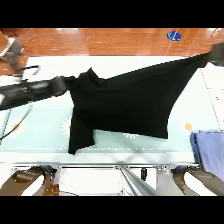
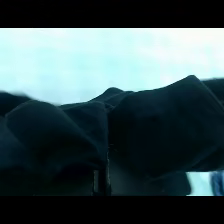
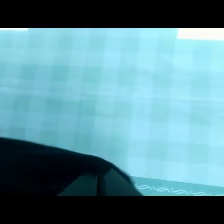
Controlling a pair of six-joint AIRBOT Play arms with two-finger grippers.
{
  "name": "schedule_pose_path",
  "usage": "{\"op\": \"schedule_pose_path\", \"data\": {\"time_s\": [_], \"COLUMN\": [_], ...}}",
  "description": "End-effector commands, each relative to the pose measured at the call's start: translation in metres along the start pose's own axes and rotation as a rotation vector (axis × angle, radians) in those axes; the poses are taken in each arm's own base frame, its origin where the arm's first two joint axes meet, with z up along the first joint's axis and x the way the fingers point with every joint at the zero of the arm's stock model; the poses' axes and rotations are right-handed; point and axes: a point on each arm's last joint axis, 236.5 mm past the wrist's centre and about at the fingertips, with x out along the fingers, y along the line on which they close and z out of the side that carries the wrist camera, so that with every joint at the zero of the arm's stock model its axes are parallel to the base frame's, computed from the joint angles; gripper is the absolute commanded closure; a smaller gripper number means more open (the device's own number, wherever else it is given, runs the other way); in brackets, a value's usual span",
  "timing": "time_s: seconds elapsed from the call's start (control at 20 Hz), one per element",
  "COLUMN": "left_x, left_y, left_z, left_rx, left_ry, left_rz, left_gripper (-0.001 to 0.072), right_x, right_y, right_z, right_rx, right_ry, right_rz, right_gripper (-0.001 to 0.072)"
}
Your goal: Fold the shirts.
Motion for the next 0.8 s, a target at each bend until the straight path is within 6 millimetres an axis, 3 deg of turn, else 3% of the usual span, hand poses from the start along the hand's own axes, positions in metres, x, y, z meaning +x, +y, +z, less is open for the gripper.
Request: {"op": "schedule_pose_path", "data": {"time_s": [0.0, 0.1, 0.2, 0.25, 0.35, 0.45, 0.55, 0.6, 0.7, 0.75], "left_x": [0.079, 0.109, 0.130, 0.137, 0.140, 0.119, 0.075, 0.049, 0.004, -0.010], "left_y": [0.037, 0.050, 0.048, 0.045, 0.040, 0.052, 0.088, 0.106, 0.136, 0.147], "left_z": [0.005, 0.017, 0.023, 0.023, 0.021, 0.018, 0.011, 0.005, -0.010, -0.025], "left_rx": [-0.057, -0.076, -0.090, -0.088, -0.081, -0.033, -0.043, -0.045, -0.103, -0.143], "left_ry": [-0.002, 0.019, 0.062, 0.093, 0.169, 0.274, 0.416, 0.471, 0.517, 0.523], "left_rz": [0.073, 0.094, 0.081, 0.071, 0.051, 0.062, 0.119, 0.143, 0.173, 0.186], "left_gripper": [0.0681, 0.0681, 0.0678, 0.0621, 0.0205, 0.0199, 0.0199, 0.0198, 0.0199, 0.0199], "right_x": [0.084, 0.125, 0.160, 0.173, 0.185, 0.176, 0.147, 0.129, 0.104, 0.101], "right_y": [-0.010, -0.012, -0.013, -0.012, -0.018, -0.034, -0.063, -0.083, -0.119, -0.123], "right_z": [0.004, 0.001, -0.004, -0.006, -0.009, -0.010, -0.019, -0.032, -0.081, -0.107], "right_rx": [0.149, 0.194, 0.262, 0.303, 0.368, 0.388, 0.381, 0.360, 0.385, 0.428], "right_ry": [0.096, 0.151, 0.177, 0.185, 0.197, 0.205, 0.235, 0.275, 0.381, 0.402], "right_rz": [0.132, 0.176, 0.217, 0.236, 0.245, 0.234, 0.215, 0.185, 0.058, 0.025], "right_gripper": [0.0694, 0.0694, 0.0693, 0.0644, 0.0293, 0.0298, 0.0298, 0.0298, 0.0305, 0.0305]}}
